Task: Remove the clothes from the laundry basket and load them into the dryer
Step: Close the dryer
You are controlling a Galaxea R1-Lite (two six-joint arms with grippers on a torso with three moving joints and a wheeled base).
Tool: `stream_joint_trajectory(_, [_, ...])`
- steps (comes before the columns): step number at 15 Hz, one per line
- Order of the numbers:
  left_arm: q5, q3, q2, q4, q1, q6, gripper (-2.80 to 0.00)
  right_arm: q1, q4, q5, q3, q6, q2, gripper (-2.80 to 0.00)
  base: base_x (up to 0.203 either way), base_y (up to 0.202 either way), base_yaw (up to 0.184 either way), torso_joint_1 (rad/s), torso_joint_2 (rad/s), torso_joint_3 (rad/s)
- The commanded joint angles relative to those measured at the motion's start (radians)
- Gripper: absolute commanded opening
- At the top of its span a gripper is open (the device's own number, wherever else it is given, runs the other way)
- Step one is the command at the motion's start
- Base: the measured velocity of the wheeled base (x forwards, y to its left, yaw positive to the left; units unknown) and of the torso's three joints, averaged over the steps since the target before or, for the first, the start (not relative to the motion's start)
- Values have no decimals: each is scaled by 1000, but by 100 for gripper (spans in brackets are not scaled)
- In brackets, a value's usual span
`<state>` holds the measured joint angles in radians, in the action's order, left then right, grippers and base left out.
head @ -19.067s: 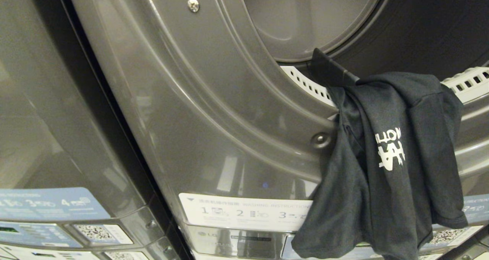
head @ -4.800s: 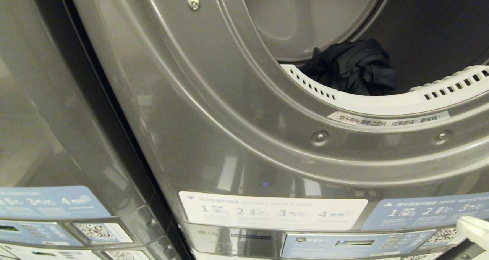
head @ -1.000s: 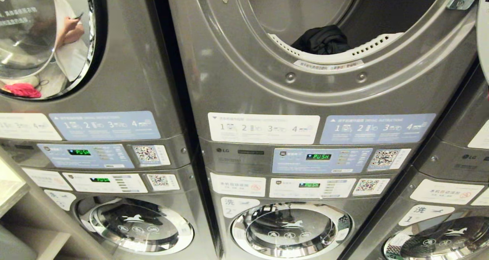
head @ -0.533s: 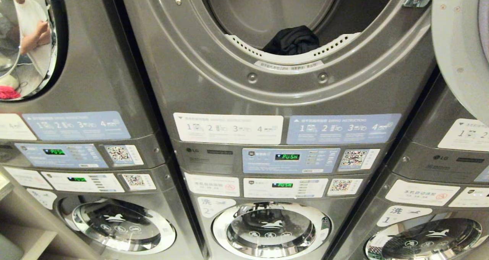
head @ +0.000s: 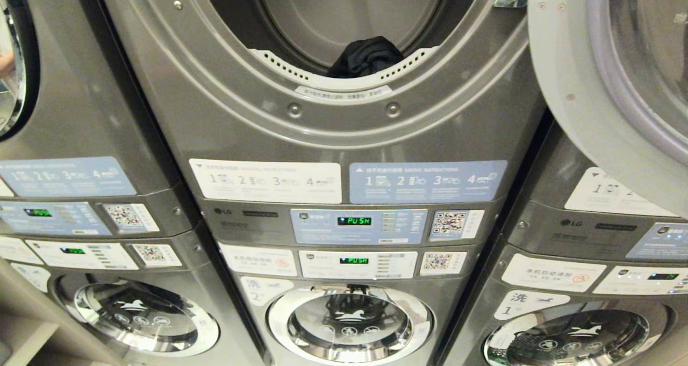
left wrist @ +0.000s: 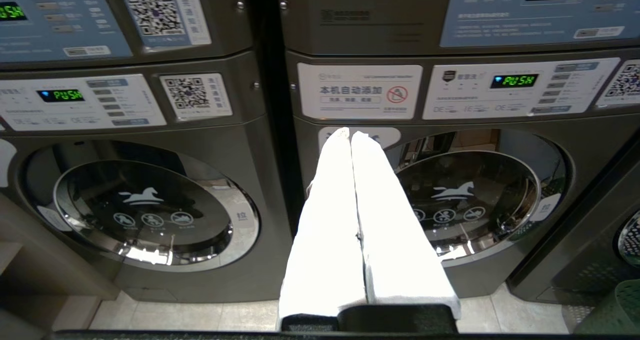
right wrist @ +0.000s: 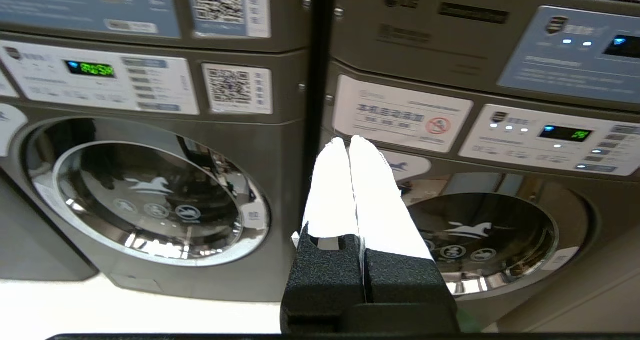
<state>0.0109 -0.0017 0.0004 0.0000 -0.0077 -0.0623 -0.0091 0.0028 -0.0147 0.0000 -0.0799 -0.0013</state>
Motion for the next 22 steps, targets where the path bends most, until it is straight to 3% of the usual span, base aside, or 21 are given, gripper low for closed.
stream_joint_trajectory(1, [0, 0, 0, 0, 0, 1, -280, 0, 0, -1, 0, -1, 1, -280, 0, -196, 2, -10, 12, 5])
stream_joint_trajectory(15, [-7, 0, -2, 2, 0, 28, -280, 0, 0, -1, 0, 0, 1, -280, 0, -194, 1, 2, 5, 3])
stream_joint_trajectory(22, [-8, 0, -2, -1, 0, 28, -280, 0, 0, -1, 0, 0, 1, -280, 0, -24, 1, 0, 1, 0])
